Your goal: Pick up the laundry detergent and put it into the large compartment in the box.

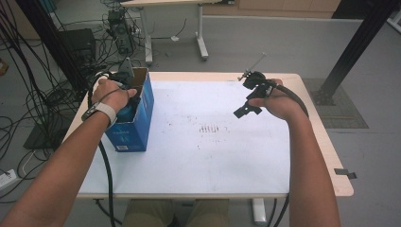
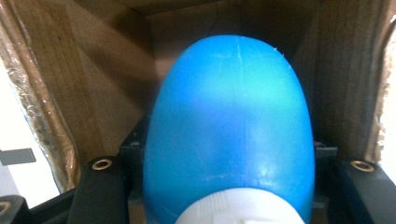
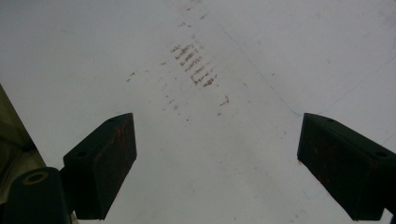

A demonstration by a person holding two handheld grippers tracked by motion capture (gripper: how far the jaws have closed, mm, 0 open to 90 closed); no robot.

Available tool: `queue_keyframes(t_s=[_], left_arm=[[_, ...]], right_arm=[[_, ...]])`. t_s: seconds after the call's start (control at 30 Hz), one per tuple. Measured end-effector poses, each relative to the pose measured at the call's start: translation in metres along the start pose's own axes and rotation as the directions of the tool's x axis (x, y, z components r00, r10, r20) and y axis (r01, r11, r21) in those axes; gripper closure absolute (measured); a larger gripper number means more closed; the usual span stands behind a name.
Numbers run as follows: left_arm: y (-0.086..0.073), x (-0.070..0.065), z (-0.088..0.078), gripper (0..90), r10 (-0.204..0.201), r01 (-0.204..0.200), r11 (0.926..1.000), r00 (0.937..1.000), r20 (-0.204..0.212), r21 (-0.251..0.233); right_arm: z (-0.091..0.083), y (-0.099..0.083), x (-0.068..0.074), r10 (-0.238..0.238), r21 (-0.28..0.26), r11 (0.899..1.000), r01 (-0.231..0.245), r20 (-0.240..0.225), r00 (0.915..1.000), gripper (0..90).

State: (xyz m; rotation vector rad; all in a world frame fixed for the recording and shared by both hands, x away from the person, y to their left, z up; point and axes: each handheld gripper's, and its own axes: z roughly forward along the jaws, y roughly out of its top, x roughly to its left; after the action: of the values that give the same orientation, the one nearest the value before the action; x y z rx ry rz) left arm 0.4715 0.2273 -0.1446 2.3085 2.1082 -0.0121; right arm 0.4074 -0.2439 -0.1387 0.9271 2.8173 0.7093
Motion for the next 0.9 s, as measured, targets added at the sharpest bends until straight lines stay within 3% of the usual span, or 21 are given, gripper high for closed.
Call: queue_keyframes(t_s=[0.9], left_arm=[[-0.0026, 0.0002, 0.0004, 38.0, 0.008, -0.008, 0.9998, 1.0, 0.0, -0.016]], right_arm=[[0.0007, -0.0018, -0.0003, 0.005, 0.003, 1.0, -0.005, 0.0, 1.0, 11.7]])
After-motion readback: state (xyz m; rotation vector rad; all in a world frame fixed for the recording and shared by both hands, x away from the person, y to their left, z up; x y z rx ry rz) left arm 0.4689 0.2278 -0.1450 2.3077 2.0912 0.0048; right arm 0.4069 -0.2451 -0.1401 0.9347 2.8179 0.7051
